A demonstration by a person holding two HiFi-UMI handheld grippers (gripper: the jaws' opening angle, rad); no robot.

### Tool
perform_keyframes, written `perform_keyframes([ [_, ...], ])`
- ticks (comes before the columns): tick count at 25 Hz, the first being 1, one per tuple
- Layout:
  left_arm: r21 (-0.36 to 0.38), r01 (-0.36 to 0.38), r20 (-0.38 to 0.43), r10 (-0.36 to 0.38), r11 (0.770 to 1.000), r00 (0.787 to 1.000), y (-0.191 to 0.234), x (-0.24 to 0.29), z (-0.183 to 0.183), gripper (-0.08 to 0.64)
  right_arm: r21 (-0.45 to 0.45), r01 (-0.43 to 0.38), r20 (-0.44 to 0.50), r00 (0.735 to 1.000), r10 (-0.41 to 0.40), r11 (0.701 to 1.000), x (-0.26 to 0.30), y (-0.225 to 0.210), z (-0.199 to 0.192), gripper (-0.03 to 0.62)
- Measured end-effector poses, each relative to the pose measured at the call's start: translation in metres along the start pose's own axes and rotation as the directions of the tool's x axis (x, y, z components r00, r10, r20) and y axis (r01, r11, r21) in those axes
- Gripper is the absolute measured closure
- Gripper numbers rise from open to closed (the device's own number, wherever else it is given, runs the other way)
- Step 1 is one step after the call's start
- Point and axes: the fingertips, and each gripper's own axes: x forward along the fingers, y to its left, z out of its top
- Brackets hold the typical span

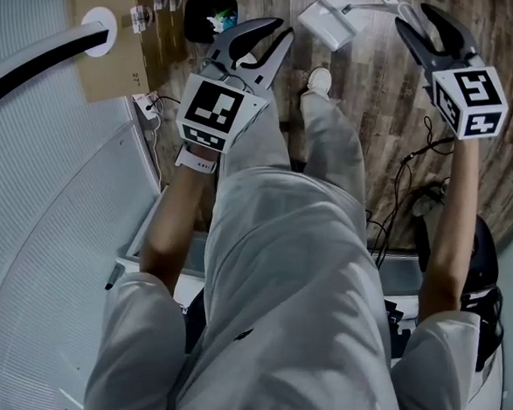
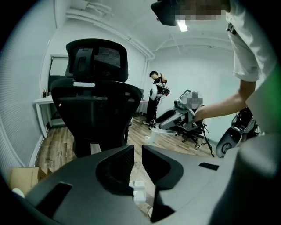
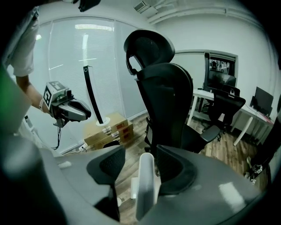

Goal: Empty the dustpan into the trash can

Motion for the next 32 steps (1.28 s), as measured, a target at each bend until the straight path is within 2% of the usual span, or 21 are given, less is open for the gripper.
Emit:
perform_keyframes([
  [2, 0.005, -0.004, 0.010, 0.004, 1.000, 1.000, -0.005, -0.006, 0.006, 0.509, 0.000, 0.005, 0.026, 1.000, -0.005, 1.000, -0.012, 0.005, 0.006, 0.379],
  [4, 0.006, -0.012, 0.026, 0.012, 1.000, 1.000, -0.012, -0.014, 0.013, 0.515, -0.002, 0.013, 0.054, 0.998, -0.013, 1.000, -0.027, 0.011, 0.012, 0.434],
  [12, -0.028, -0.088, 0.125, 0.091, 0.996, 0.988, -0.013, -0.065, 0.058, 0.537, 0.006, 0.026, 0.130, 0.991, -0.026, 1.000, -0.067, 0.039, 0.049, 0.472],
  [15, -0.044, -0.108, 0.139, 0.114, 0.993, 0.984, -0.013, -0.083, 0.069, 0.543, 0.025, 0.031, 0.172, 0.984, -0.035, 0.999, -0.081, 0.050, 0.064, 0.522],
  [26, -0.120, -0.187, 0.176, 0.206, 0.975, 0.963, -0.024, -0.140, 0.098, 0.551, 0.033, 0.021, 0.260, 0.965, -0.029, 0.999, -0.128, 0.093, 0.103, 0.538],
  [32, -0.137, -0.227, 0.219, 0.253, 0.964, 0.942, -0.031, -0.173, 0.111, 0.552, 0.018, 0.039, 0.314, 0.949, -0.043, 0.999, -0.159, 0.110, 0.121, 0.538],
])
